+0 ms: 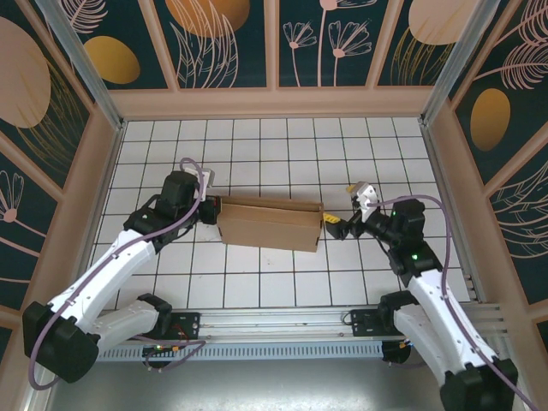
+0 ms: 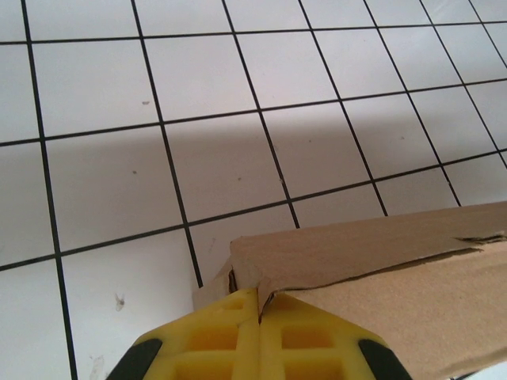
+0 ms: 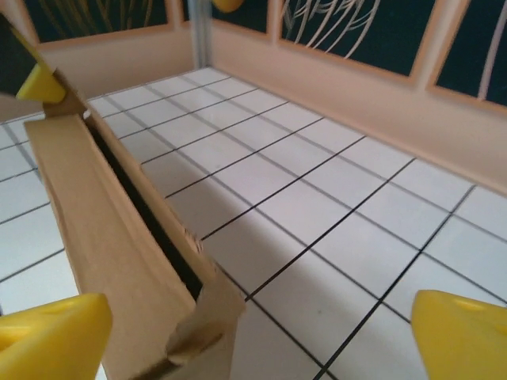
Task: Fold the paper box
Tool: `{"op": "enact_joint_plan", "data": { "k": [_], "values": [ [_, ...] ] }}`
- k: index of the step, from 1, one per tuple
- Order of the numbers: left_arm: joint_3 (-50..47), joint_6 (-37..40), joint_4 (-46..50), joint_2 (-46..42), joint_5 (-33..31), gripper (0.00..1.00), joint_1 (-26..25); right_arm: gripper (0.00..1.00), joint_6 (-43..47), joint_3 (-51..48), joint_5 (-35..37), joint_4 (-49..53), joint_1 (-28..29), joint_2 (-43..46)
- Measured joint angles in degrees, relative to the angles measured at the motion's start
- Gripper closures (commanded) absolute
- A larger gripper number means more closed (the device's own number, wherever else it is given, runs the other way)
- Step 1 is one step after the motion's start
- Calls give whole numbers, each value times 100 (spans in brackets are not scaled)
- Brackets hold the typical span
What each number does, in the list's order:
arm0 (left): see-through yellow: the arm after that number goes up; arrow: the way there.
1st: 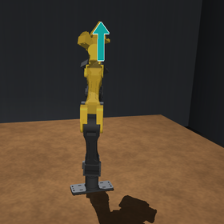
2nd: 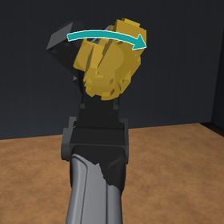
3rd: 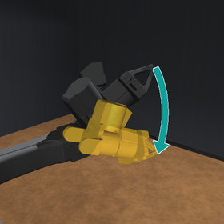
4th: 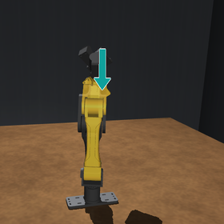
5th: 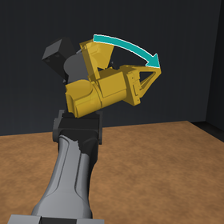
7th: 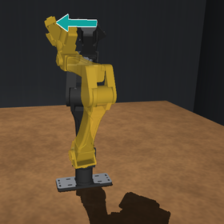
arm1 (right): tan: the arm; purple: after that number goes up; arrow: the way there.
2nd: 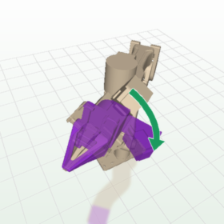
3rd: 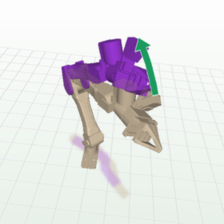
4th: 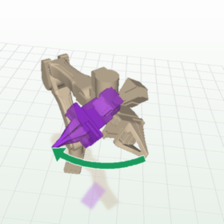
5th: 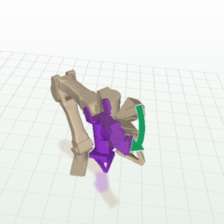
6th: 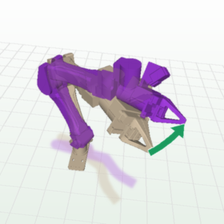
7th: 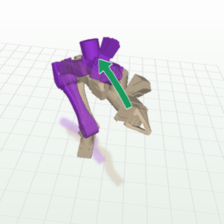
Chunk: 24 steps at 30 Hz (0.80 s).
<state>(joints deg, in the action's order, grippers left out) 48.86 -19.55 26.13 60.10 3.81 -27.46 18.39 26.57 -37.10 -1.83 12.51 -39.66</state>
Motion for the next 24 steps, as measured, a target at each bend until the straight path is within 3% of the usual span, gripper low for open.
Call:
{"op": "enact_joint_plan", "data": {
  "k": [4,8,18,24],
  "values": [
    [-2,2,59,-26,17,100,0,1,485,76,-1174,9,-192,-538],
    [-2,2,59,-28,20,100,0,1,824,195,-1716,52,-168,-1104],
    [-2,2,66,-44,70,100,0,1,1259,208,-1633,63,157,-2166],
    [-2,2,66,-44,85,100,-4,10,1342,210,-1412,-142,321,-2498]
  ]
}}
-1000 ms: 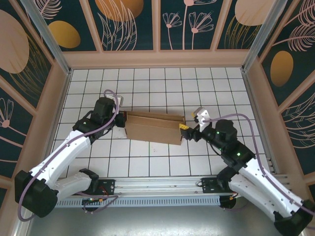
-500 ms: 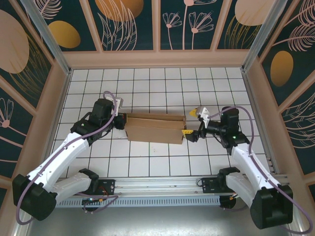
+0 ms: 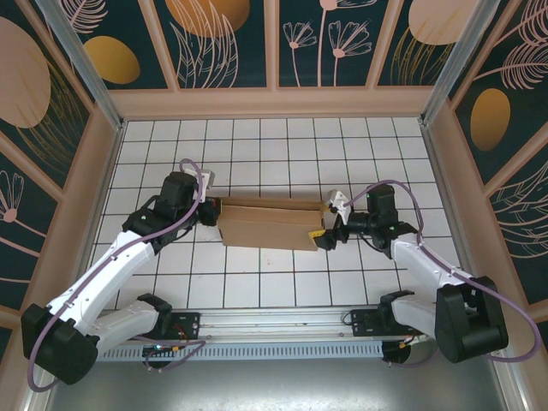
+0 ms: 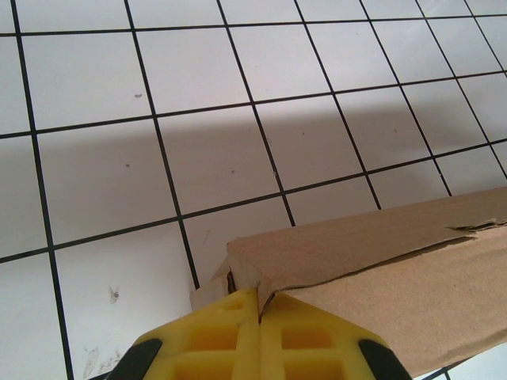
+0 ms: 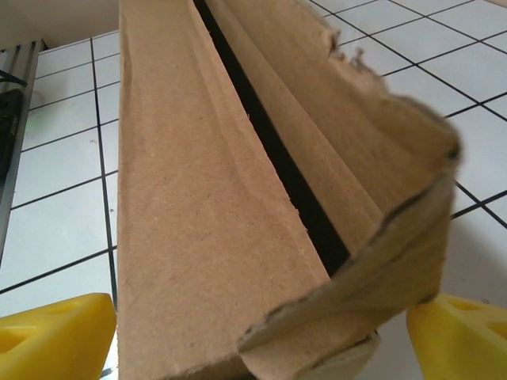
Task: Fold the paper box
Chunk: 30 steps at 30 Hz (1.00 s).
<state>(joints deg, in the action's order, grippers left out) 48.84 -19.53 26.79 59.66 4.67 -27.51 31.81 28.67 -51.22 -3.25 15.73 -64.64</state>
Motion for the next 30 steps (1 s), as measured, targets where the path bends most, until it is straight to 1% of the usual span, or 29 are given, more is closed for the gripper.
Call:
{"op": "enact_joint_plan", "data": {
  "k": [3,6,8,11,13,16,18,20,21,22,23,25,26,27,30],
  "values": [
    [0,0,0,0,0,100,-4,18,103,0,63,-92,129,-15],
    [0,0,0,0,-2,100,-4,23,201,0,151,-129,192,-15],
    [0,0,0,0,-4,100,-4,31,258,0,195,-142,201,-13],
    [0,0,0,0,-9,100,-4,38,297,-9,262,-160,201,15],
    [0,0,-4,0,-24,100,-4,40,348,-20,280,-170,205,46],
    [0,-2,-11,0,-48,100,-4,52,417,-35,278,-201,214,63],
    [0,-2,-17,0,-76,100,-4,58,417,-46,282,-245,229,63],
    [-9,-2,-28,-2,-96,100,-4,62,417,-55,308,-289,240,63],
    [-17,-2,-42,-7,-101,100,-4,62,417,-61,321,-315,243,63],
    [-22,-2,-48,-9,-109,100,-4,59,413,-76,323,-345,251,63],
    [-33,-2,-66,-11,-114,100,-4,54,402,-94,334,-382,262,63],
    [-66,-2,-105,-26,-138,100,-4,47,380,-98,372,-428,293,63],
    [-79,-2,-125,-28,-162,100,-4,38,348,-98,389,-435,310,63],
    [-90,-2,-140,-28,-173,100,-4,32,297,-98,431,-435,321,66],
    [-96,-2,-166,-28,-184,100,-7,23,155,-98,614,-481,350,173]
  ]
}}
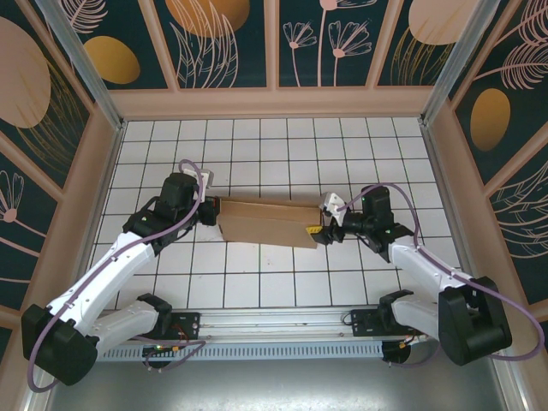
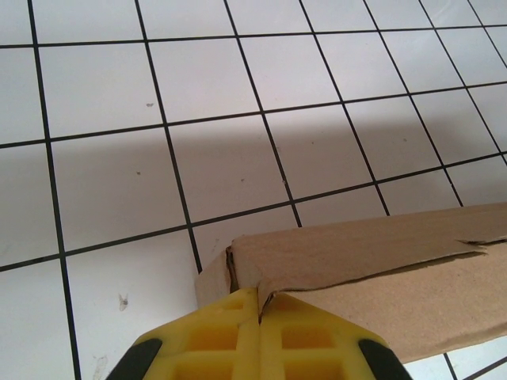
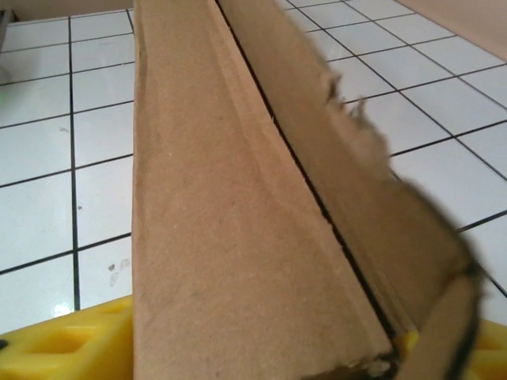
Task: Fold the paper box
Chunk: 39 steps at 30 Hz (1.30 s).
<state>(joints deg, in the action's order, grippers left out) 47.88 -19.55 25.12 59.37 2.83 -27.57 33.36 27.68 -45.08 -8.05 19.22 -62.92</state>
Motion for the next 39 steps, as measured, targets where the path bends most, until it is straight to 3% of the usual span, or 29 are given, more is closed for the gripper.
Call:
{"op": "enact_joint_plan", "data": {
  "k": [3,8,14,19,22,24,26,27,29,32,33,35,37,39],
  "values": [
    [-2,0,-4,2,-4,100,-7,18,-153,2,116,-76,-15,330],
    [-76,2,-142,2,-37,100,-20,17,-450,208,203,-92,-48,710],
    [-107,2,-221,4,-61,100,-20,31,-1043,839,688,306,-35,1180],
    [-107,37,-221,9,-87,100,-20,60,-1980,2225,2496,1770,76,1110],
    [-107,46,-227,17,-103,100,-20,60,-2885,3383,4065,3012,79,592],
    [-114,46,-243,20,-103,100,-20,81,-3224,3869,4830,3488,72,304],
    [-133,46,-269,17,-105,100,-20,82,-3687,3770,5296,3663,57,450],
    [-140,46,-282,17,-105,100,-20,81,-3823,3589,5289,3665,-46,662],
    [-140,46,-286,17,-120,100,-20,58,-3851,3217,5047,3654,-280,1147],
    [-140,46,-284,17,-144,100,-20,51,-3757,3023,4507,3679,-358,1451],
    [-140,48,-284,17,-146,100,-20,41,-3700,3018,4330,3657,-330,1429],
    [-140,66,-282,13,-151,100,-20,42,-3641,2918,4076,3580,-181,1408],
    [-140,66,-280,4,-166,100,-20,53,-3364,2747,3650,3571,87,1375],
    [-140,68,-262,-2,-168,100,-20,53,-2914,2487,3388,3534,452,1447]
  ]
}}
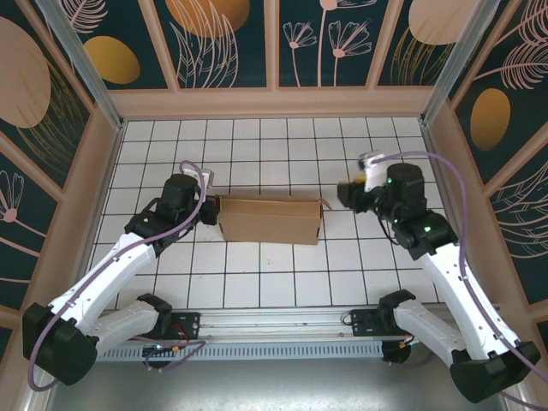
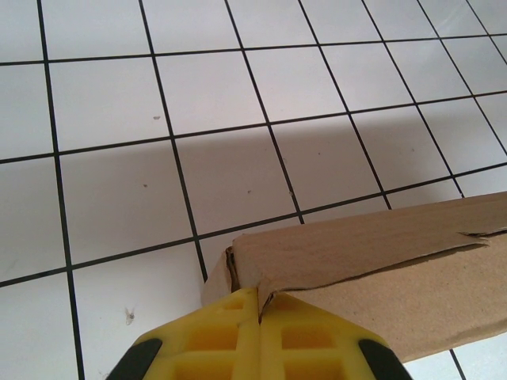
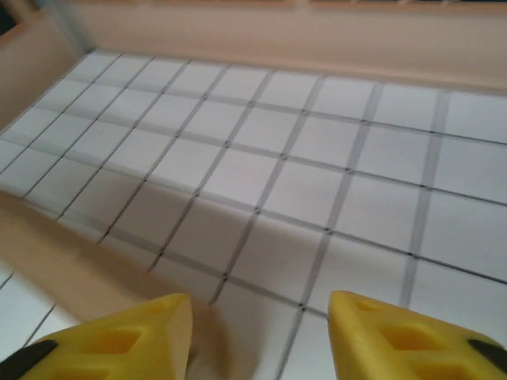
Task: Fold the paper box
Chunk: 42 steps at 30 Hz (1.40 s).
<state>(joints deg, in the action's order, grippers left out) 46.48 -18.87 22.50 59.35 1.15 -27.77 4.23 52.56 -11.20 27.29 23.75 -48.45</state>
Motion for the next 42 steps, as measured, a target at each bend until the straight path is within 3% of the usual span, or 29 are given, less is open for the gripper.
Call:
{"op": "enact_joint_plan", "data": {
  "k": [6,12,17,22,28,32,36,42],
  "values": [
    [0,17,2,0,0,100,0,53,1414,-378,-437,79,428,136],
    [0,20,2,0,7,100,0,56,1908,-365,-275,79,428,-737],
    [2,20,2,0,26,100,0,70,1928,-367,-236,4,428,-1075],
    [2,20,2,0,28,100,0,73,1825,-260,-275,0,428,-1110],
    [7,17,7,4,24,100,0,94,1731,-39,-330,57,428,-1187],
    [13,20,15,7,26,100,0,83,1700,-28,-326,162,428,-1246],
    [13,20,22,7,26,100,0,79,1663,-28,-323,243,428,-1272],
    [24,20,39,7,26,100,0,87,1665,-26,-302,310,428,-1322]
  ]
}}
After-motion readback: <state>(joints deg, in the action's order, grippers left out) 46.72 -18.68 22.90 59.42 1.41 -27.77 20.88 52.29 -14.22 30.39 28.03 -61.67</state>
